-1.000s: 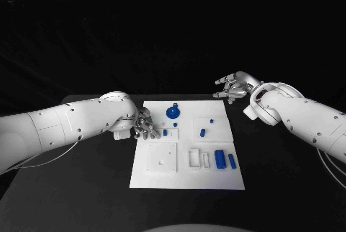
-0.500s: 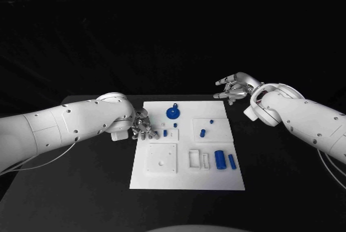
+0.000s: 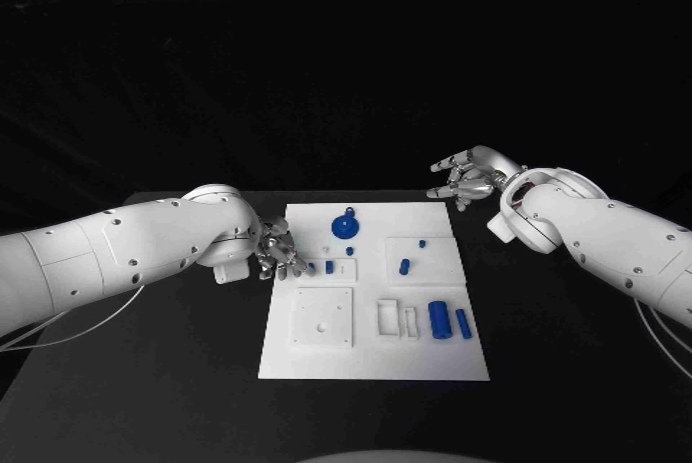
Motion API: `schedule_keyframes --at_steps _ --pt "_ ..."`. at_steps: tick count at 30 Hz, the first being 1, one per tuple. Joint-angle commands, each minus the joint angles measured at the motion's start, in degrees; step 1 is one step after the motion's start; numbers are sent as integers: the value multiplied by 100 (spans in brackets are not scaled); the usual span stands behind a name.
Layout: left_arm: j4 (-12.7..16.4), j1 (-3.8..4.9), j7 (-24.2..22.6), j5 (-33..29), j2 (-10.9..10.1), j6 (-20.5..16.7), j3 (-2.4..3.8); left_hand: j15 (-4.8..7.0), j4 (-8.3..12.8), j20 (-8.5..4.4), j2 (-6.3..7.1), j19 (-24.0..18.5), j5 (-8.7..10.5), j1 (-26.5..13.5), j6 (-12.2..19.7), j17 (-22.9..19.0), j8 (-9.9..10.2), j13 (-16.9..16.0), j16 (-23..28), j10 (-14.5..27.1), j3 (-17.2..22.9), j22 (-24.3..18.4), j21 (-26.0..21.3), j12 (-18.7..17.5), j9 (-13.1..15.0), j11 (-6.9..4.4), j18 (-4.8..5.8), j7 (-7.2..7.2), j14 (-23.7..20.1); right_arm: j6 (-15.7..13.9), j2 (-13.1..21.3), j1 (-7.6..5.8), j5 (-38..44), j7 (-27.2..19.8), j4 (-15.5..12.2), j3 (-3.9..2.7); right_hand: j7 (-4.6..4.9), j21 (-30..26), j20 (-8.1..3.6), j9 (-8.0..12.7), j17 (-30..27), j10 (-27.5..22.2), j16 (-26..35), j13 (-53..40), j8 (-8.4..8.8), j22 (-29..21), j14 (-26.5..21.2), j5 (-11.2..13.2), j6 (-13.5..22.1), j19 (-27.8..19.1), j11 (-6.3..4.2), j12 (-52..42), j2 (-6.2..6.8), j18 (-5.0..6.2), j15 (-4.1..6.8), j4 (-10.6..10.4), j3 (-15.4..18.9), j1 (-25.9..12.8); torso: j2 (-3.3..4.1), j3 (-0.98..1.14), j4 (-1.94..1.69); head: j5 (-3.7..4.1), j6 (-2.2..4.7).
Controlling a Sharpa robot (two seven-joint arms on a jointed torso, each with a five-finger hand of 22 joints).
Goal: Assemble the parts on the task board
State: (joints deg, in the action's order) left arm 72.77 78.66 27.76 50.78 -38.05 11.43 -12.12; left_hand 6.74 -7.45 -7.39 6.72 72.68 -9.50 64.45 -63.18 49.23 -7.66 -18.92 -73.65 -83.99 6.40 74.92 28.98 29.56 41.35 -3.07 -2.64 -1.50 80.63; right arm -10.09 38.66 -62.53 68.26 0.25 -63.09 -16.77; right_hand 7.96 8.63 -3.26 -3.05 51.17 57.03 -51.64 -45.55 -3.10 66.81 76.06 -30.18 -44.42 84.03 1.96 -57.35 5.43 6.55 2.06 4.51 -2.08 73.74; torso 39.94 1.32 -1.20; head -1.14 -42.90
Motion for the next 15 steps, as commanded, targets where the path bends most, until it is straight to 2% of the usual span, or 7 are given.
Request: schedule_keyframes --at_steps 1,4,6,8,9,14,15 --pt "79 2 -121 -572 -59 -159 73 -36 -22 -6 54 18 62 4 160 -58 132 19 58 -157 -4 93 -50 -52 -683 58 56 -82 -42 47 3 5 40 -38 0 -2 18 -33 17 -4 -6 -18 39 1 4 -8 -43 -24 24 155 11 20 -15 110 -1 28 -5 -30 3 3 2 5 17" --pt "123 4 -149 -634 -120 -214 139 -73 69 17 2 -3 96 68 254 -229 -2 32 223 -87 -44 83 -153 -118 -1645 77 57 -131 -128 47 4 5 40 -38 1 -2 18 -33 17 -4 -6 -18 39 1 4 -8 -43 -24 24 155 11 20 -15 110 -1 28 -5 -30 2 6 -1 4 23" --pt "166 7 -213 -667 -184 -161 215 -84 235 32 -107 -26 -42 196 335 -470 -143 62 378 38 -60 66 -230 -202 -1872 85 54 -175 -225 46 8 6 39 -38 1 -2 19 -37 17 -3 -9 -16 42 5 5 -15 -42 -23 35 157 11 21 -11 110 0 33 -7 -31 1 8 0 13 34" --pt "220 16 -307 -655 -249 -94 276 -92 684 42 -378 -82 -1007 714 323 -939 -221 104 686 237 89 43 -314 -317 -1960 72 58 -168 -445 44 10 6 39 -38 6 -2 19 -37 17 -3 -9 -16 42 5 5 -15 -42 -23 35 157 11 21 -11 110 0 33 -7 -31 0 6 1 21 45" --pt "257 27 -378 -634 -283 -83 301 -103 827 51 -443 -94 -1085 811 317 -1016 -244 123 763 311 87 34 -350 -362 -2012 67 54 -177 -485 43 12 6 39 -39 9 -2 19 -37 17 -3 -9 -16 42 5 5 -15 -42 -23 35 157 11 21 -11 110 0 33 -7 -31 1 4 1 22 47" --pt "515 77 -1118 -597 -416 -734 380 -340 1349 259 -671 -587 -902 1187 316 -1592 -206 659 1804 895 267 -376 -1051 -1127 -2421 288 64 -331 -1064 18 23 6 31 -49 31 -2 18 -39 17 -5 -12 -17 45 7 3 -17 -44 -23 18 155 10 23 -15 110 -2 38 -10 -29 0 -1 -2 29 82" --pt "550 81 -1267 -618 -420 -957 385 -392 1434 319 -769 -595 -566 1270 292 -1835 -123 976 2221 934 351 -586 -1288 -1471 -2664 355 27 -367 -1067 12 24 6 30 -49 34 -2 17 -43 18 -5 -13 -21 49 10 2 -19 -50 -21 8 152 10 27 -20 110 -2 42 -14 -29 -1 -2 -2 28 88"
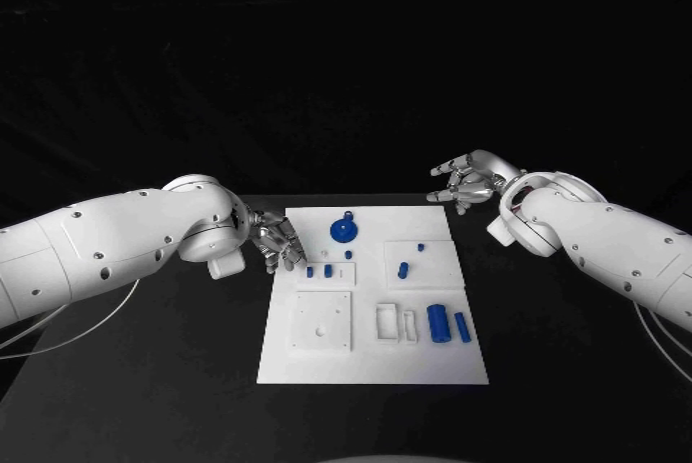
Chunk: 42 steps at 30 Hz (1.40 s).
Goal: Assemble the parts on the task board
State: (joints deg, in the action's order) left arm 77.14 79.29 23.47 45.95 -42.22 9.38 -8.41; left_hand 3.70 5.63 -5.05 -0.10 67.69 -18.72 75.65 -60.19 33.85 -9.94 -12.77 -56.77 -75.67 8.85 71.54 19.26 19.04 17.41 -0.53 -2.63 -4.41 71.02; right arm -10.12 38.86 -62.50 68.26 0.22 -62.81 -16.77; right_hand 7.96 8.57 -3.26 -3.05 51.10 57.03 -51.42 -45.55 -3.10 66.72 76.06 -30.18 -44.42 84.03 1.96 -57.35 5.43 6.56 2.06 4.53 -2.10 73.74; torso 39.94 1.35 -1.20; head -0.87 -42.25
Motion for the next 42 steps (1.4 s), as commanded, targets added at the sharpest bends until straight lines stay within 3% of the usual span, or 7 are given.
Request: schedule_keyframes --at_steps 1,6,11,15,20,25,42 --pt "142 22 -1031 -154 3 -1004 19 -130 187 130 -106 -134 496 209 -38 -451 190 559 818 123 145 -371 -467 -631 -433 151 12 -122 -106 9 6 3 30 -45 8 -2 17 -42 19 -5 -10 -22 33 14 2 -15 -54 -21 0 150 10 33 -22 109 -2 43 -15 -30 -1 -4 -1 0 29" --pt "155 27 -1864 72 113 -1889 -23 -297 373 286 -136 -241 1001 478 -211 -872 474 923 1695 370 137 -593 -820 -1301 -898 367 -89 -215 -58 -10 3 3 27 -45 9 -2 11 -128 11 -5 -83 56 151 242 3 -148 -51 -15 0 167 -6 207 -27 93 9 65 -31 -40 1 -1 0 -1 57" --pt "90 12 -2514 714 262 -2446 -196 -299 470 300 0 -63 1450 528 -327 -793 601 935 1669 577 34 -514 -772 -1550 -1076 470 -179 -203 166 -25 0 3 26 -49 4 -2 5 -156 4 -9 -89 85 189 402 -2 -217 -55 -14 -43 170 -14 279 -29 78 14 72 -41 -39 7 -3 6 9 103" --pt "-32 -25 -2818 1335 417 -2712 -340 -307 493 325 102 51 1488 517 -285 -714 631 938 1678 783 -44 -497 -808 -1559 -1240 517 -229 -184 267 -31 -5 3 26 -54 2 -2 3 -161 2 -10 -91 81 199 425 -2 -234 -53 -13 -87 170 -15 275 -35 73 15 75 -41 -43 8 -4 6 12 116" --pt "-260 -77 -2980 1984 627 -2819 -449 -282 525 304 145 243 1382 506 -310 -407 628 939 1408 797 -8 -222 -742 -1561 -1338 509 -275 -187 424 -30 -16 3 26 -58 -10 -2 3 -161 2 -10 -91 81 199 425 -2 -234 -53 -13 -87 170 -15 275 -35 73 15 75 -41 -43 9 0 10 3 133" --pt "-532 -142 -3051 2450 845 -2751 -491 -290 520 305 297 327 746 337 -187 -501 632 939 1118 1026 165 31 -635 -1561 -1354 561 -313 -201 475 -28 -31 3 26 -60 -25 -2 3 -162 0 -9 -91 78 206 448 -1 -251 -48 -15 -87 174 -17 265 -48 71 17 80 -45 -48 10 0 10 -11 143" --pt "-1039 -343 -3129 3436 1257 -2544 -531 -229 188 269 555 538 801 591 -9 -1259 635 944 75 1527 48 456 -658 -1568 -1369 586 -308 -172 422 -49 -54 3 23 -92 -40 -2 4 -232 8 -8 -136 112 305 772 0 -352 -119 -17 -61 112 -20 519 -46 50 12 94 -77 -54 10 -1 10 4 136"
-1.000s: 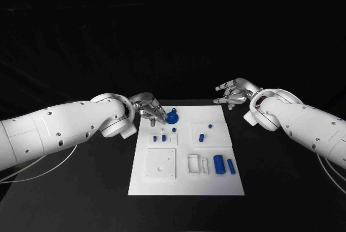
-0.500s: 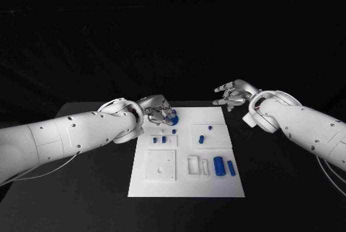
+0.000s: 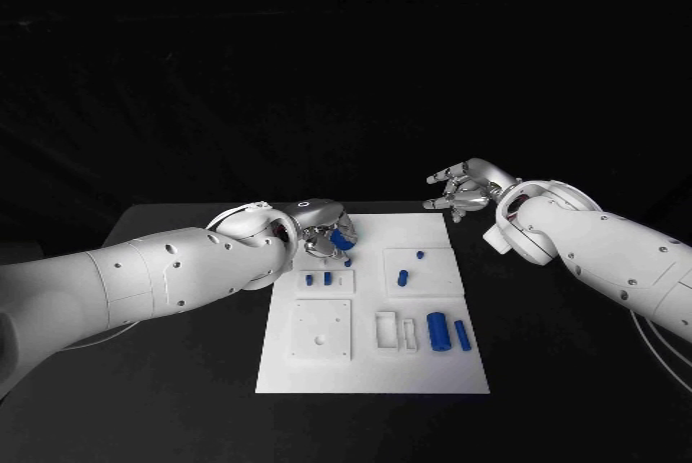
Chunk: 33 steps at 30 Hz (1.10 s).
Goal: Assemble the parts on the task board
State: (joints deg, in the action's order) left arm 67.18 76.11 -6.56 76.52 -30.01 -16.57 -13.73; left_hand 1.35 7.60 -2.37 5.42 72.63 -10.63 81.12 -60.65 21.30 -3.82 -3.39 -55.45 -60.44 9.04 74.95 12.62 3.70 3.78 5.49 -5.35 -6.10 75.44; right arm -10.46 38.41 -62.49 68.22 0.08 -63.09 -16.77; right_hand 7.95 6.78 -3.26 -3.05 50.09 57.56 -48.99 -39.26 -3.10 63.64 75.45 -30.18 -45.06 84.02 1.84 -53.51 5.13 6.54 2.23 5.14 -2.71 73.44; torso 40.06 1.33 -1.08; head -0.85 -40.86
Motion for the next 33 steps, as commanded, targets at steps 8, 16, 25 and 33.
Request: schedule_keyframes --at_steps 8,16,25,33 --pt "-201 -71 -150 524 113 28 0 -20 21 22 -16 22 -15 18 0 -51 23 6 -173 -107 84 120 76 -34 -6 -11 -61 -30 -58 2 -8 2 -14 -90 -6 -2 17 -299 32 -8 -655 309 533 1484 1 -769 -221 -23 16 -72 17 1287 7 -44 -38 21 -103 6 -7 6 -3 60 -22" --pt "-262 -84 -175 571 171 100 0 -19 87 23 -62 3 -13 -50 -73 -64 22 9 -312 -278 254 129 212 -36 -5 -36 -84 -20 -50 4 0 2 -42 -94 -14 -2 22 -269 47 -10 -1002 371 949 1983 -2 -1774 -147 -21 -37 -67 37 1481 -1 -73 -56 13 -60 42 -7 2 -4 47 -32" --pt "-335 -124 -195 579 226 196 0 16 163 -13 -76 -36 -7 -170 -108 -55 22 6 -450 -586 532 132 409 -37 -5 -105 -67 0 -41 10 2 1 -52 -96 -28 -2 23 -247 45 -10 -1000 358 962 2068 -1 -1991 -146 -21 -30 -40 39 1455 5 -80 -56 10 -55 49 -7 2 -7 50 -47" --pt "-403 -163 -178 581 275 289 0 18 197 -20 -56 -107 22 -247 -86 -75 23 5 -526 -664 671 123 593 -35 -8 -120 -62 -8 -54 18 9 1 -54 -95 -41 -2 23 -247 45 -10 -1000 358 962 2068 -1 -1991 -146 -21 -30 -40 39 1455 5 -80 -56 10 -55 49 -2 2 -4 54 -56"
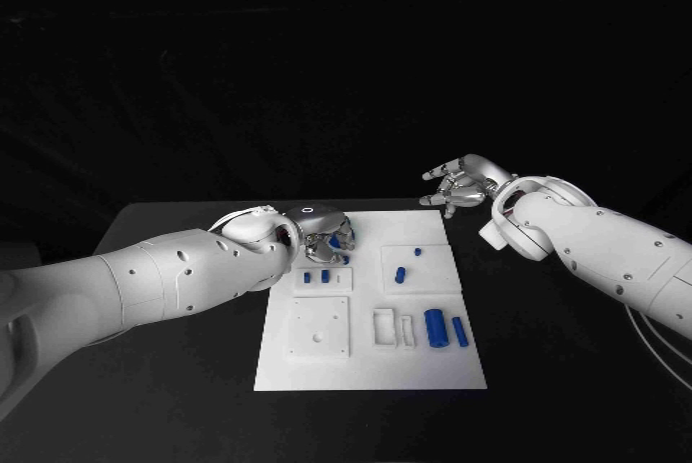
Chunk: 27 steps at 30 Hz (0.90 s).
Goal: Assemble the parts on the task board
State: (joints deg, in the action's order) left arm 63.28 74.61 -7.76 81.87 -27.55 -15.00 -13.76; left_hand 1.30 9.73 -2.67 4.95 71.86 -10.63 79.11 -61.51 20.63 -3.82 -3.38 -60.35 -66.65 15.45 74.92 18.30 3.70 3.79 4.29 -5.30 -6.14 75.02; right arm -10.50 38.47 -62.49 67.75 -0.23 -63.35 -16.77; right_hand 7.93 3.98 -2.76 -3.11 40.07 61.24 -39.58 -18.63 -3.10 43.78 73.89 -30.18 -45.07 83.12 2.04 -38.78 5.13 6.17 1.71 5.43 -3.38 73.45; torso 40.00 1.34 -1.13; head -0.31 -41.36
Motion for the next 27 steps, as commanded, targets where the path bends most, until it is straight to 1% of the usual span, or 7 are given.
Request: schedule_keyframes --at_steps 1,11,19,23,27 --pt "-20 -18 -53 47 35 144 3 22 -18 12 -4 -37 29 -51 14 -11 24 3 -40 -28 30 123 36 -35 -10 3 -69 -4 -15 23 3 2 -7 -64 -17 -2 24 33 -5 -4 3 -10 21 5 -1 -5 10 -21 -29 50 18 -18 4 -43 -4 -18 12 49 5 2 0 2 -10" --pt "-116 -54 25 73 90 284 3 -2 -44 32 -10 -58 50 -58 -1 -26 23 3 -62 131 -6 117 63 -34 -9 41 -80 -12 -32 28 8 1 -8 -59 -34 -2 24 33 -5 -4 3 -10 21 5 -1 -5 10 -21 -29 50 18 -18 4 -43 -4 -18 12 49 -3 2 -4 12 -24" --pt "-184 -65 61 78 116 349 4 -12 -84 44 -51 -48 43 -50 -11 -21 23 4 -119 185 -27 119 85 -35 -10 55 -98 -25 -9 27 6 1 -8 -58 -43 -2 24 47 -5 -5 0 -8 32 51 -2 -96 11 -24 -45 55 19 -24 0 -46 -5 -20 16 48 -4 4 -5 13 -25" --pt "-211 -74 57 79 132 366 4 -7 -97 43 -103 -30 45 -19 -60 -3 20 4 -209 109 33 129 153 -35 -8 40 -114 -23 4 27 2 1 -11 -64 -50 -3 25 50 -4 -5 0 -9 33 56 -2 -115 13 -2 -42 59 20 -30 -9 -47 -7 -37 22 29 -3 6 -1 8 -29" --pt "-226 -86 31 79 146 374 4 51 -81 0 -128 -26 68 -14 -134 6 24 4 -258 -4 101 132 232 -36 -13 -17 -93 32 31 26 3 1 -18 -67 -61 -3 23 49 -3 -5 0 -13 34 55 -3 -127 14 37 -43 61 20 -37 -19 -47 -6 -43 26 27 0 7 -2 11 -31"
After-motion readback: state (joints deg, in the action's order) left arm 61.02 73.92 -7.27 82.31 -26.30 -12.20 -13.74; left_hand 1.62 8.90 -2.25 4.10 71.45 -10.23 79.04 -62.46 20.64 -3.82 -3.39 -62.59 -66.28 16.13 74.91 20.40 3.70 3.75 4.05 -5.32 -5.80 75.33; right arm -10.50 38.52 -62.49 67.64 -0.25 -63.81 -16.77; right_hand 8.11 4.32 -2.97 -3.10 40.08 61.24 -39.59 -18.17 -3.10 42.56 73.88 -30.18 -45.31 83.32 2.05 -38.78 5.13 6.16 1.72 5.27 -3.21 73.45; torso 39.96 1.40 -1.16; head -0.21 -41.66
